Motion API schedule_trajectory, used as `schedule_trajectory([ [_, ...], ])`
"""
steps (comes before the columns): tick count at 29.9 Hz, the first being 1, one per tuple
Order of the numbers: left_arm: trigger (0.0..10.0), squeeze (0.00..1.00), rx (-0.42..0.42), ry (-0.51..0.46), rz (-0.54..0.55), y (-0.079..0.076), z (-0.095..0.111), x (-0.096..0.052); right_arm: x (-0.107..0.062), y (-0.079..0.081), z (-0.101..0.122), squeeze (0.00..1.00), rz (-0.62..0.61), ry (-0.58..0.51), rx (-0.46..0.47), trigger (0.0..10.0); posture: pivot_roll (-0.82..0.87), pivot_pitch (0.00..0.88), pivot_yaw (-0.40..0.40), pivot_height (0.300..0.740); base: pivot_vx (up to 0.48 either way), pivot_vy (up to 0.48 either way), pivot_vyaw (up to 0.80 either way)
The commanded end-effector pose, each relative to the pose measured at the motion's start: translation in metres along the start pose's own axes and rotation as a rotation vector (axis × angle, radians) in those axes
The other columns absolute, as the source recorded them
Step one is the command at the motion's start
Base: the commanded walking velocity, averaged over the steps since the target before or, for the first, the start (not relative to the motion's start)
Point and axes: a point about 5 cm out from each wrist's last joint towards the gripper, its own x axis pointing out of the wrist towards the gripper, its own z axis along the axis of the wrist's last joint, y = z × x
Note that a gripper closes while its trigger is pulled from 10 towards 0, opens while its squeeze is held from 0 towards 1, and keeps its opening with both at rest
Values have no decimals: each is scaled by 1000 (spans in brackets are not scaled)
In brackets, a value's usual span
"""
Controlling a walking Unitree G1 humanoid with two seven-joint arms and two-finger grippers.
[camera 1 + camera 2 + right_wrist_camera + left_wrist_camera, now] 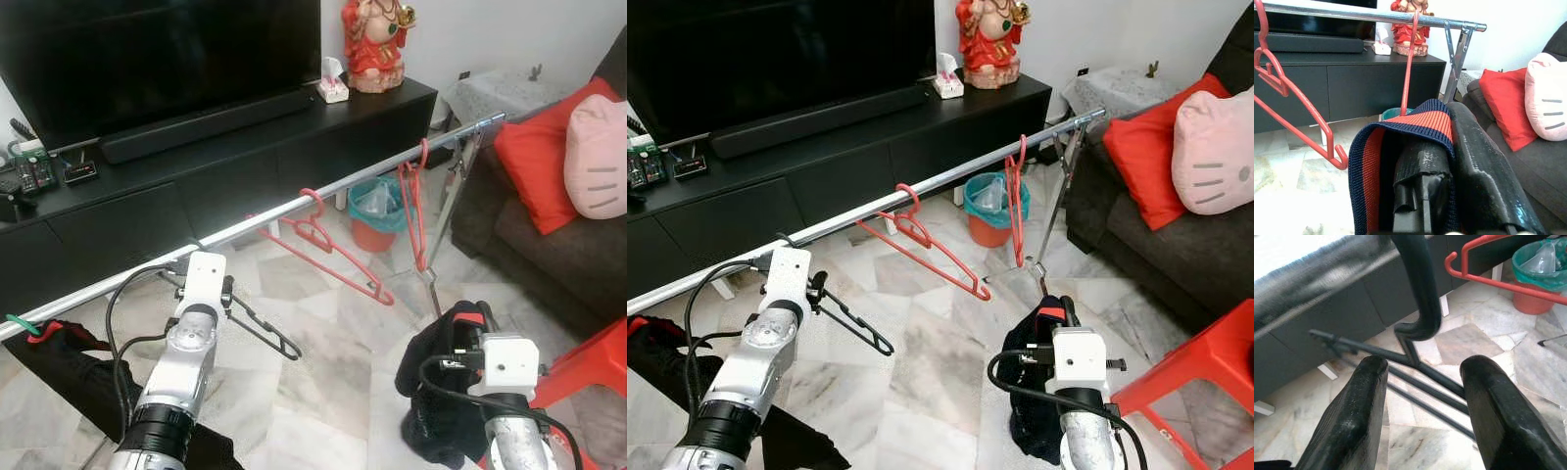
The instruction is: Hang hanger
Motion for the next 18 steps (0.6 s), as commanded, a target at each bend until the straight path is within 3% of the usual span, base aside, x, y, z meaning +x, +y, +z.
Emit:
schedule_trajectory([
  [1,10000,0,22,14,19,7,-2,-1,1,3,5,0,7,-18,11,10000,-54,0,39,740,0,0,0],
  [18,10000,0,5,0,6,5,0,-1,1,6,5,0,20,-23,19,10000,-53,0,37,740,0,0,0],
])
